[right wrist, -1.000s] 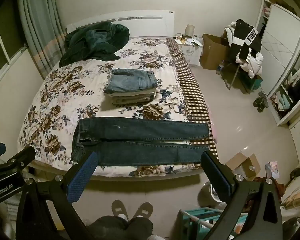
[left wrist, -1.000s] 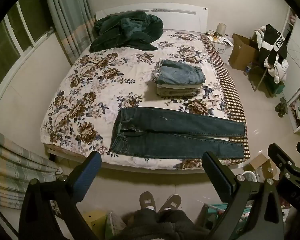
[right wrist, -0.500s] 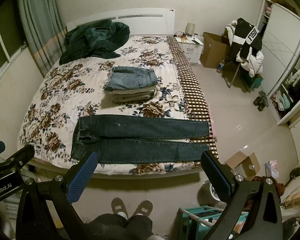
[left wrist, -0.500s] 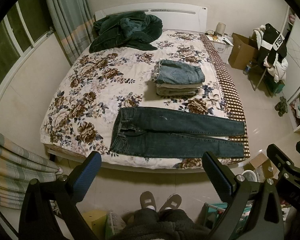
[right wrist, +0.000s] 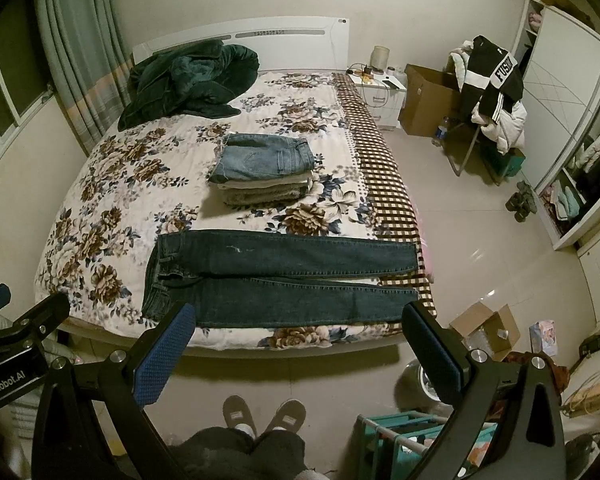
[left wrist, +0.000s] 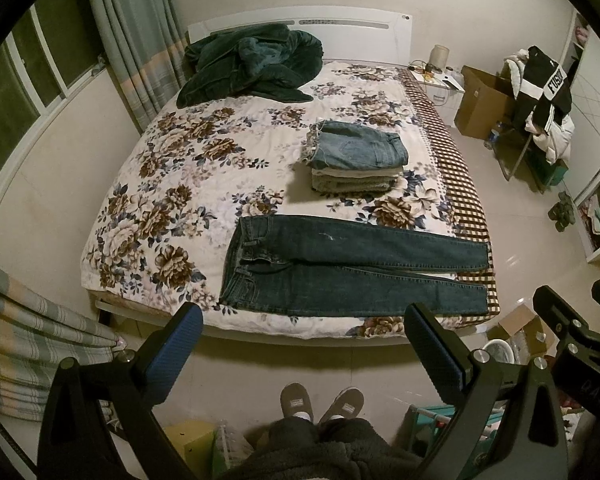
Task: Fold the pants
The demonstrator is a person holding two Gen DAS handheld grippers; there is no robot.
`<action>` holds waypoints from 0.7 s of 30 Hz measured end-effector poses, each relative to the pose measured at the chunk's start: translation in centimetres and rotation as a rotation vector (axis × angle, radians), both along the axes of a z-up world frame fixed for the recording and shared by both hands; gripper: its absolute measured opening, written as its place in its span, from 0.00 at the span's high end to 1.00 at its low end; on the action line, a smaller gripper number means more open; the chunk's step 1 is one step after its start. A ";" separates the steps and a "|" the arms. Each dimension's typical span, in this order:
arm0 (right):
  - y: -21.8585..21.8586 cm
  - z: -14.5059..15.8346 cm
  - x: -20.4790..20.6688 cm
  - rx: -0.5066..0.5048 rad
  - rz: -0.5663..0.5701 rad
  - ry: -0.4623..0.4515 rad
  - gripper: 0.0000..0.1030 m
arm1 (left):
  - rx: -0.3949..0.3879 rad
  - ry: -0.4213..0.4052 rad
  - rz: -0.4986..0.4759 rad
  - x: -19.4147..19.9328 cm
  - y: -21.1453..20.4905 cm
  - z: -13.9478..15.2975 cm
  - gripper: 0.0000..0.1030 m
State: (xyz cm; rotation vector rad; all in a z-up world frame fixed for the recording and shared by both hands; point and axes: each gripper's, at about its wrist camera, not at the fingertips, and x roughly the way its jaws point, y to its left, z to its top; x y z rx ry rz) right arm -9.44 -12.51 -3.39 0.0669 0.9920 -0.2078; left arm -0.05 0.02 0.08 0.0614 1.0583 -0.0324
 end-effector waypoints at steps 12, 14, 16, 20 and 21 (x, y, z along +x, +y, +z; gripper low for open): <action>0.0 0.2 0.1 -0.001 -0.001 0.000 0.00 | 0.000 -0.003 0.000 0.0 0.0 0.0 0.00; 0.0 0.3 0.2 0.000 -0.002 0.000 0.00 | -0.002 -0.002 0.001 0.1 -0.4 0.1 0.00; 0.0 0.3 0.2 0.001 -0.001 0.001 0.00 | 0.001 -0.003 0.000 0.1 -0.4 0.1 0.00; 0.0 0.3 0.3 0.001 -0.001 0.002 0.00 | 0.002 -0.003 -0.001 0.1 -0.4 0.1 0.00; 0.0 0.3 0.3 0.000 -0.002 0.002 0.00 | -0.001 -0.002 -0.002 0.1 -0.3 0.1 0.00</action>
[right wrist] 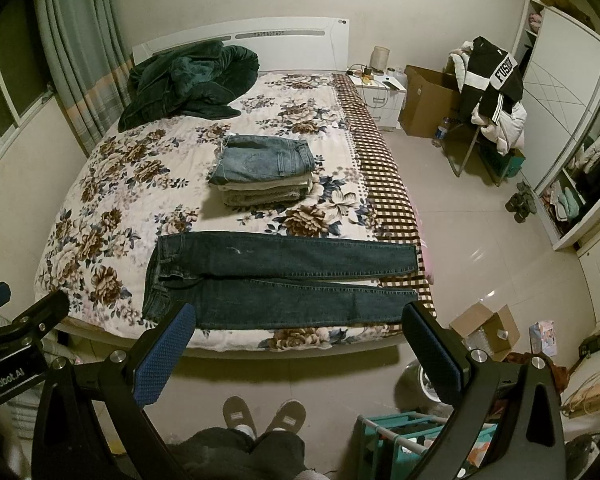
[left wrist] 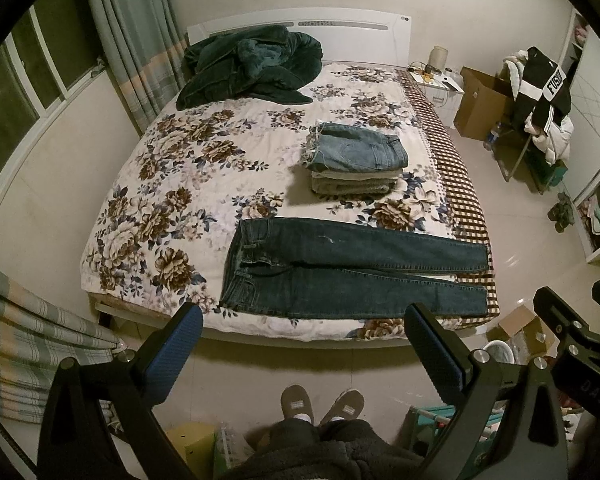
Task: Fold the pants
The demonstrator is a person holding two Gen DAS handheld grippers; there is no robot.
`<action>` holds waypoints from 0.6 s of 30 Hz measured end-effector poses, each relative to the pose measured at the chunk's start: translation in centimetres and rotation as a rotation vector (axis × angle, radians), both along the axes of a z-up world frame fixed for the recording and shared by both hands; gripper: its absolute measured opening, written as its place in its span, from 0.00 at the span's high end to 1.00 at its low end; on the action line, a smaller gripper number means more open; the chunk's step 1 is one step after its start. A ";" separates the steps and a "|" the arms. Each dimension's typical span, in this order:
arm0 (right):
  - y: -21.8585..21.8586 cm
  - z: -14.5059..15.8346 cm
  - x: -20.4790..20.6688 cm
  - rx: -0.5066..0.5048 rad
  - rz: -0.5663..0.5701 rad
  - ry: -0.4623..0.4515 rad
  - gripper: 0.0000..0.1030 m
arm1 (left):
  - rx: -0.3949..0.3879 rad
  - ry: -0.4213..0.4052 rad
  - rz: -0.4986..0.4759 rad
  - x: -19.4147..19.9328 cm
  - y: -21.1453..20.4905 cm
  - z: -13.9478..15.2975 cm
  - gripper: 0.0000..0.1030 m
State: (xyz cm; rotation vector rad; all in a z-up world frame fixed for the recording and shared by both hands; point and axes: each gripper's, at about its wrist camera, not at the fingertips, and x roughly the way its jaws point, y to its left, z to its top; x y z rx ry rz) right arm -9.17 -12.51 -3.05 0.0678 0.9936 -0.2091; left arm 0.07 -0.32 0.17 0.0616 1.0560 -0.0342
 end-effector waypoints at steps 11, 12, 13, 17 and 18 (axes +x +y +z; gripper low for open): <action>0.0 -0.3 -0.1 -0.001 0.003 -0.008 0.00 | 0.002 -0.003 0.003 0.0 0.0 0.0 0.00; -0.1 -0.2 -0.2 0.000 0.004 -0.008 0.00 | 0.001 -0.003 0.003 0.0 -0.1 0.0 0.00; -0.1 -0.2 -0.3 0.001 0.004 -0.009 0.00 | 0.001 -0.003 0.002 0.3 -0.4 0.3 0.00; -0.4 0.5 -0.1 0.001 0.007 -0.009 0.00 | 0.003 -0.005 0.005 0.8 -0.8 0.7 0.00; -0.2 1.9 0.6 0.001 0.008 -0.009 0.00 | 0.004 -0.006 0.006 0.9 -1.0 0.8 0.00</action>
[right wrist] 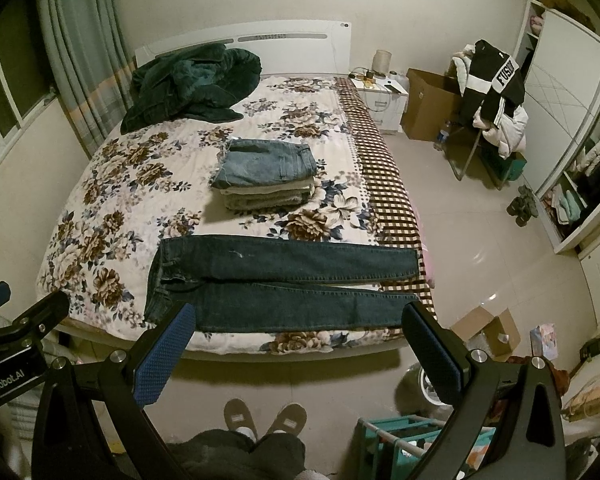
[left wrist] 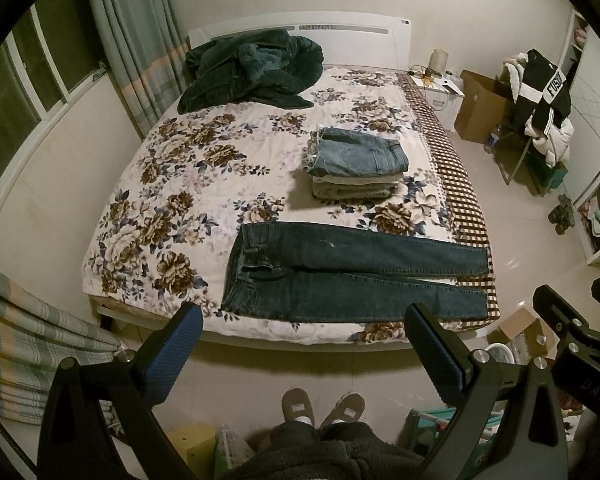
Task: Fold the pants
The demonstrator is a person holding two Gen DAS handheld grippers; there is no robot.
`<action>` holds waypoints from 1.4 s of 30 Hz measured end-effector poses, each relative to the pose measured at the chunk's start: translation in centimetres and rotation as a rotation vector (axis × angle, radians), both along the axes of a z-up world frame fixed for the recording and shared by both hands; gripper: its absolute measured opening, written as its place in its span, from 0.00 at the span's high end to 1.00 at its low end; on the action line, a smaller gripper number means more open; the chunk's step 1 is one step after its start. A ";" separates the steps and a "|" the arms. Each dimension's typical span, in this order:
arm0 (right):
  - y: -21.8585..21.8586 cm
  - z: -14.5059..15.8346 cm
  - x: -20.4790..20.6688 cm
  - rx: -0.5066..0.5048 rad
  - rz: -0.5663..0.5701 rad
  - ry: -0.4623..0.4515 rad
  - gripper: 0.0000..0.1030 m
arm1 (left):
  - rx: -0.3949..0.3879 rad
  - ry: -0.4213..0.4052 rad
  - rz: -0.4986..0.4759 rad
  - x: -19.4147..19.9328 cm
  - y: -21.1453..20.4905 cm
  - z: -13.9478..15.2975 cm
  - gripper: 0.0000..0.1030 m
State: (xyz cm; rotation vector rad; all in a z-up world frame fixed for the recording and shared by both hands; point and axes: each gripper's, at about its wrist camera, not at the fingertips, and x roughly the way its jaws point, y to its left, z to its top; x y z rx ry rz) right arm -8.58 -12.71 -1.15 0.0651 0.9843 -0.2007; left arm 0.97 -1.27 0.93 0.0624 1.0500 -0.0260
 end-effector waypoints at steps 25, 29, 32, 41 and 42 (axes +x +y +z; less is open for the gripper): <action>-7.5 -9.5 8.0 0.028 -0.042 0.062 0.00 | 0.118 -0.057 0.158 7.4 -0.4 -4.9 0.00; -10.4 -13.5 12.1 0.022 -0.089 0.096 0.00 | 0.164 -0.021 0.181 10.6 -0.7 -8.6 0.00; -12.7 -17.2 15.6 0.034 -0.124 0.132 0.00 | 0.173 0.041 0.209 13.8 -0.6 -11.9 0.00; -21.8 -32.8 28.0 0.179 -0.365 0.305 0.00 | 0.066 0.337 0.381 26.6 3.3 -24.7 0.00; -23.2 -35.1 29.4 0.197 -0.403 0.331 0.00 | 0.050 0.371 0.416 28.2 4.0 -26.6 0.00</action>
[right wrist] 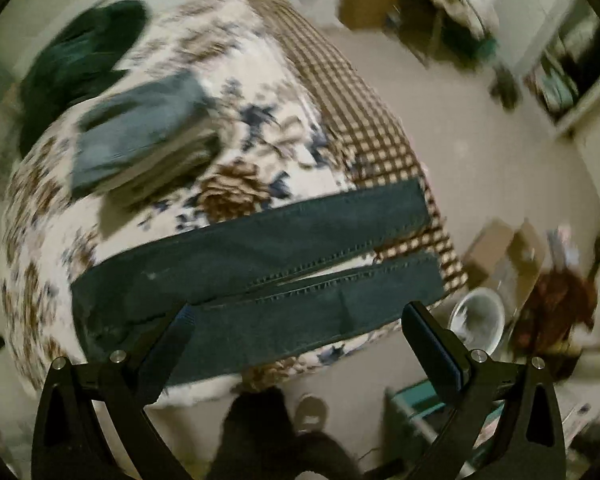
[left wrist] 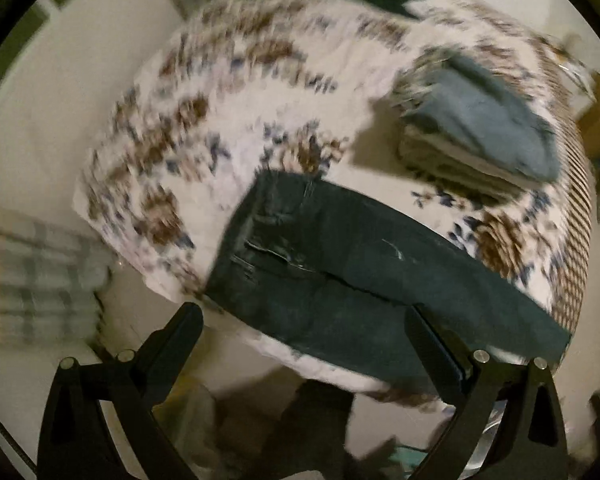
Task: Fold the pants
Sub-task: 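Grasp the jeans waistband with the left tool while the right tool grasps the leg hems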
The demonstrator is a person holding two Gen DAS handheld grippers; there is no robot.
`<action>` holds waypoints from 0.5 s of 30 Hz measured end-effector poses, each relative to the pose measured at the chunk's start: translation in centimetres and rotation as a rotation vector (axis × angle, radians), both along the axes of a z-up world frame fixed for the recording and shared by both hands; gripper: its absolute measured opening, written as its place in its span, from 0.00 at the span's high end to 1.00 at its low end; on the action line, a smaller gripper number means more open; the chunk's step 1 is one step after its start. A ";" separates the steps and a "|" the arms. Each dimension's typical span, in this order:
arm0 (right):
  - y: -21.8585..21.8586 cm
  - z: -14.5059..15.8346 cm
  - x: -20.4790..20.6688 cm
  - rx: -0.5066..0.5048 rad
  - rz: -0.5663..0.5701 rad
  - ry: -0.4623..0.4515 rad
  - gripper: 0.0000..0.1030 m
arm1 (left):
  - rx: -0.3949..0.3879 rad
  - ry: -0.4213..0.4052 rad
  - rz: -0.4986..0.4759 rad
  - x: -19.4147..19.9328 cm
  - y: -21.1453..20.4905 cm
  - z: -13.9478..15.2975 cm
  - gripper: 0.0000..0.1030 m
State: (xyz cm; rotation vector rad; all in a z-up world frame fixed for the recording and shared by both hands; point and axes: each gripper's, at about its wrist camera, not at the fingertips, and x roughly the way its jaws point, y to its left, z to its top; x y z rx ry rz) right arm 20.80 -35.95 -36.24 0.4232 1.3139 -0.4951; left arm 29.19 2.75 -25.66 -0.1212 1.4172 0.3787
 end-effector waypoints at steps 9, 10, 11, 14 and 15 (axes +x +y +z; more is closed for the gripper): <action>-10.0 -18.0 7.1 0.132 -0.305 0.188 0.00 | -0.091 0.199 0.324 12.5 6.8 -17.1 0.00; -10.6 -19.4 7.7 0.135 -0.326 0.201 0.00 | -0.094 0.206 0.346 13.3 7.4 -18.4 0.00; -11.6 -21.4 8.7 0.133 -0.349 0.214 0.00 | -0.098 0.221 0.376 14.3 8.2 -20.1 0.00; -13.4 -25.8 10.3 0.125 -0.397 0.251 0.00 | -0.122 0.268 0.457 17.2 10.1 -25.4 0.00; -13.9 -26.7 10.5 0.131 -0.413 0.260 0.00 | -0.135 0.279 0.473 17.8 10.4 -26.7 0.00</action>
